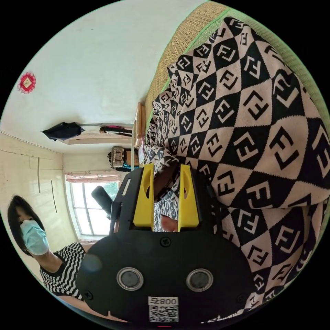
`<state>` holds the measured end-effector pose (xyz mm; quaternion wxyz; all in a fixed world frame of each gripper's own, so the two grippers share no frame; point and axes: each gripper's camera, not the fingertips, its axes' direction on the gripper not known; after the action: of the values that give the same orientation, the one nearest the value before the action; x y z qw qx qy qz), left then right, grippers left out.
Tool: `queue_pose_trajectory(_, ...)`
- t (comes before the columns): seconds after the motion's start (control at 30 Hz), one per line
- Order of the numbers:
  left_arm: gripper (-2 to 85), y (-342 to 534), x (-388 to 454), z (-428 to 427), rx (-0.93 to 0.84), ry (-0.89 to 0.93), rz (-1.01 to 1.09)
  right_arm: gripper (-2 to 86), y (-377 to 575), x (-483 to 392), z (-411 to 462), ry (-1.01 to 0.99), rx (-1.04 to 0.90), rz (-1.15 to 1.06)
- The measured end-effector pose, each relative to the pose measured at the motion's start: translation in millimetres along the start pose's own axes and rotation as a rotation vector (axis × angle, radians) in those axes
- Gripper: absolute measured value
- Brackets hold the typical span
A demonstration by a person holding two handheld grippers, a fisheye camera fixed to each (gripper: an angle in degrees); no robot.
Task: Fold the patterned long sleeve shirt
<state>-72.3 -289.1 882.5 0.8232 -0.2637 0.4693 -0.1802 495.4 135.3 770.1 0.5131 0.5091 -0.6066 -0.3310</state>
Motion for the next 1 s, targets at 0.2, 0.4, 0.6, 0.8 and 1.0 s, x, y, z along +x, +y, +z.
queue_pose_trajectory(0.2,0.8,-3.3,3.2,18.7,-0.022,-0.024,0.005,3.7,-5.6,-3.8,1.9,-0.084,-0.027,-0.005)
queue_pose_trajectory(0.4,0.7,-18.6,8.6,24.0,0.018,-0.019,0.032,1.0,-3.3,-53.9,-30.2,-0.081,0.047,-0.132)
queue_pose_trajectory(0.6,0.7,-46.8,26.8,28.2,0.1,0.027,0.101,0.6,-8.3,-123.7,-70.0,0.042,0.056,-0.306)
queue_pose_trajectory(0.8,0.7,-59.4,30.5,63.4,0.09,0.092,0.094,0.6,-2.7,-116.2,-86.0,0.196,0.024,-0.295)
queue_pose_trajectory(1.0,0.8,-60.3,24.2,91.5,0.06,0.161,0.055,0.6,12.8,-94.2,-81.8,0.208,0.035,-0.253)
